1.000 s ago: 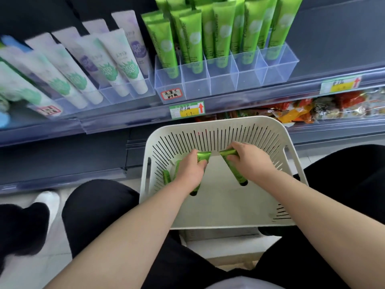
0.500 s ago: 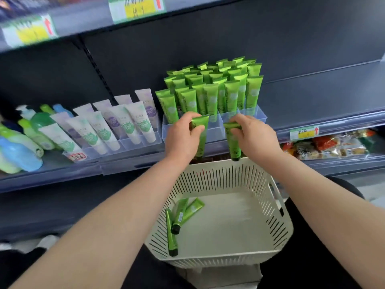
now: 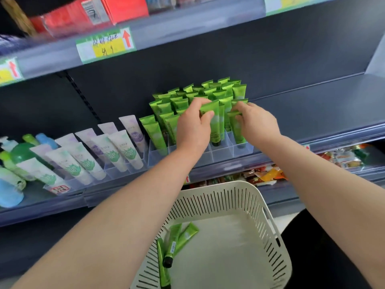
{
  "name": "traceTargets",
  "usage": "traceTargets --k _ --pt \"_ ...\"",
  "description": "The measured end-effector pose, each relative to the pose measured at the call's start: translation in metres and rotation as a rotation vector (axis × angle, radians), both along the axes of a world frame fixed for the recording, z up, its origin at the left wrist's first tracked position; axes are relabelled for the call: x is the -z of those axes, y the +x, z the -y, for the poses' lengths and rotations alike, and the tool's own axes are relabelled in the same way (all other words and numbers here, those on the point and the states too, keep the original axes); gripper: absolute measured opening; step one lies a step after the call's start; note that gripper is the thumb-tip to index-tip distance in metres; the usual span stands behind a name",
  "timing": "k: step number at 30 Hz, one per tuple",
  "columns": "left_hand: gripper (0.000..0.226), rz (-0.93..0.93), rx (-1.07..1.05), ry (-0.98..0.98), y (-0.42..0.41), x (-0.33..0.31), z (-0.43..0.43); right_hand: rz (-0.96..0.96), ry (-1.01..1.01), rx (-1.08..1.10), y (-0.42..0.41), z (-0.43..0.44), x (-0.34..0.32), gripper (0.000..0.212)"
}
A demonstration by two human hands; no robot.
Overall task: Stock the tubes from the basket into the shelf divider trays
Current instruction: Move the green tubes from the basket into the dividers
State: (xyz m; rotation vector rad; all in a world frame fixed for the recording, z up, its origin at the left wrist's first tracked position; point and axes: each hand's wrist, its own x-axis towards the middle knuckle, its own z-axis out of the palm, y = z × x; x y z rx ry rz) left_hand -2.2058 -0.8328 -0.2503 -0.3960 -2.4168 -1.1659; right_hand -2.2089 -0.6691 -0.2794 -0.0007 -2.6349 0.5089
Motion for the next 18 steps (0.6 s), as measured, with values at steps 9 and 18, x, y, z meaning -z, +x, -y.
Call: traceTargets --k 9,18 --pt "0.024 0.149 -0.025 -0.131 -0.028 0.01 -0.022 0.072 -0.009 -0.03 -0.019 -0.017 0.009 0.032" --pt "0.028 0.255 -0.027 -0.226 -0.035 0.023 -0.023 0.002 0.06 -0.035 -0.011 -0.019 -0.001 0.033"
